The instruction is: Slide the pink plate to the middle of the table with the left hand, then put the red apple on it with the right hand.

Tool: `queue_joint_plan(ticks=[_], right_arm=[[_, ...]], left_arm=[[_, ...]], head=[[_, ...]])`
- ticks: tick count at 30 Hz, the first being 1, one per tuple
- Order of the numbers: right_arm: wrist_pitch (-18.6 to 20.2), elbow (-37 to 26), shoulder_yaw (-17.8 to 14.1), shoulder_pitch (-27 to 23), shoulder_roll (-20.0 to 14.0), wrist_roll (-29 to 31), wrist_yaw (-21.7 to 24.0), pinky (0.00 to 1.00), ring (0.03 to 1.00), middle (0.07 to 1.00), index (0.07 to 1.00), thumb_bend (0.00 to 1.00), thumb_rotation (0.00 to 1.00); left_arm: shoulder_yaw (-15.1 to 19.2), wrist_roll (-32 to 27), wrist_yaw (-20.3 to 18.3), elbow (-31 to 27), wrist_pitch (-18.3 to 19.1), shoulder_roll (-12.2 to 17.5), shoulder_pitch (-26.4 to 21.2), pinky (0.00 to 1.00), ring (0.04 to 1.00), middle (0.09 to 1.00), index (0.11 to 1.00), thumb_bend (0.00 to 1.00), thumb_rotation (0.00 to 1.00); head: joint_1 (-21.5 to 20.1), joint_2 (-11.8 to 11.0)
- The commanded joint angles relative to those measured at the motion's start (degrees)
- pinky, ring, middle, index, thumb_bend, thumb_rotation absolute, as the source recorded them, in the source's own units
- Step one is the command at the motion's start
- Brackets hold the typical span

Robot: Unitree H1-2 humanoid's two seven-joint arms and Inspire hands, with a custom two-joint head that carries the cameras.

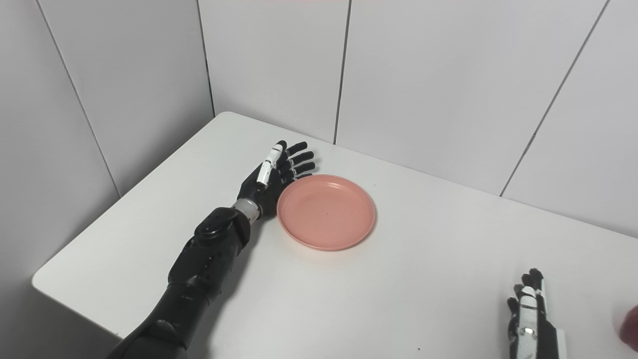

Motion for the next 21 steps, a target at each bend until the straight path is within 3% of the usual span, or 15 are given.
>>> queue_joint_plan(ticks=[1,21], right_arm=[[-3.49,-0.72,0.1,-1.63,0.03,-0.44,-0.06,1.0,0.991,0.997,0.994,0.09,1.0],[-4.17,-0.86,-0.12,-1.46,0.82,0.74,0.17,1.0,0.992,0.997,0.998,0.13,1.0]], left_arm=[[-0.97,0.65,0.87,-0.09,3.17,-1.12,0.89,0.81,0.827,0.833,0.818,0.35,1.0],[-2.87,0.86,2.11,-5.5,6.95,-3.61,2.9,0.83,0.838,0.845,0.833,0.34,1.0]], head=[[-0.19,0.14],[-1.73,1.34]])
